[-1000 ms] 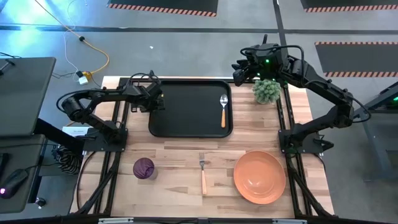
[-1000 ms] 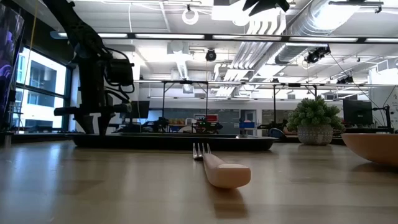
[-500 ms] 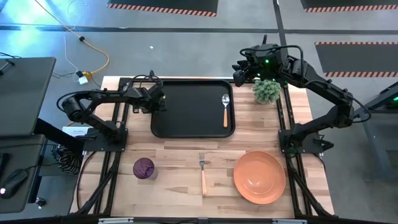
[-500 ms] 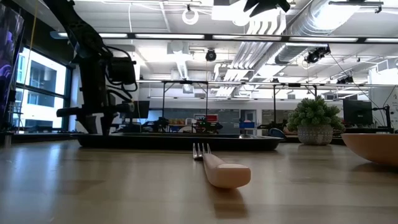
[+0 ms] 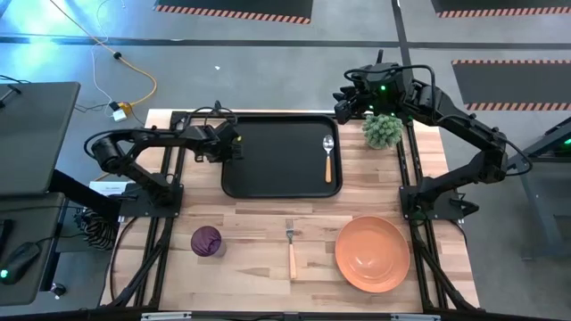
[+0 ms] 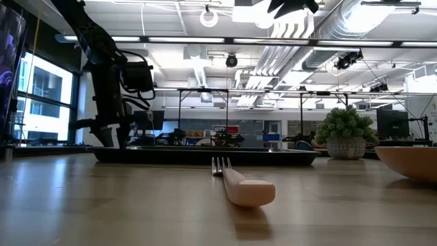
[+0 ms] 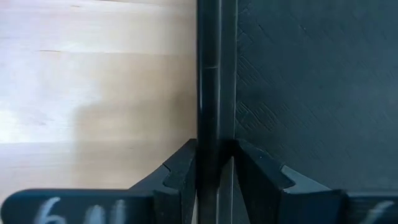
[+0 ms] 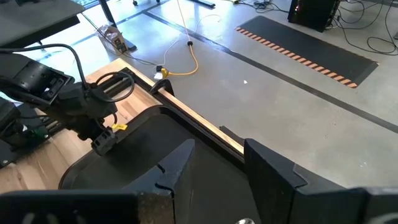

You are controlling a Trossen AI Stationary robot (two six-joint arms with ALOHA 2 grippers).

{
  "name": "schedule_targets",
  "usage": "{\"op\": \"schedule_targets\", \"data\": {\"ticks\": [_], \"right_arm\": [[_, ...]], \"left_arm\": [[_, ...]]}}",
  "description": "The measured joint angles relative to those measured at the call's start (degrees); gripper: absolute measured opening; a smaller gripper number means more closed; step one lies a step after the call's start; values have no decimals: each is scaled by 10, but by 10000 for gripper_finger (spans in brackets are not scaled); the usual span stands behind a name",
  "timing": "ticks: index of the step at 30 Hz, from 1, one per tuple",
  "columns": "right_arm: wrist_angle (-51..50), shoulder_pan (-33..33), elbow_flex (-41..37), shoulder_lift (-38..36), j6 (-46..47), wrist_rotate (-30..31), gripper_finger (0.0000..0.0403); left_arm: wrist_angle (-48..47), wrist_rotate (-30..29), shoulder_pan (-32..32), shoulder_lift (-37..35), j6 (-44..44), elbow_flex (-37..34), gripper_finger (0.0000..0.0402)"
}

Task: Pick and place plate/cup/fork/spoon on tray
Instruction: Move the black tray from top left to the top center of the table

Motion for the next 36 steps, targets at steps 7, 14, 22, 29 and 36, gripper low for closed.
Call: {"op": "schedule_targets", "data": {"ticks": [7, 14, 22, 29, 36], "right_arm": [[0, 1, 0, 0, 2, 0, 129], [0, 0, 0, 0, 2, -1, 129], [-1, 0, 0, 0, 2, -2, 129], [-1, 0, 0, 0, 2, -2, 129], [-1, 1, 0, 0, 2, -2, 129]], "left_arm": [[8, 4, -1, 0, 10, 7, 94], [7, -13, 1, -1, 10, 7, 94], [6, -16, 1, -2, 20, 8, 102], [7, -12, 2, -2, 40, 8, 120], [17, 2, 2, -3, 41, 8, 152]]}}
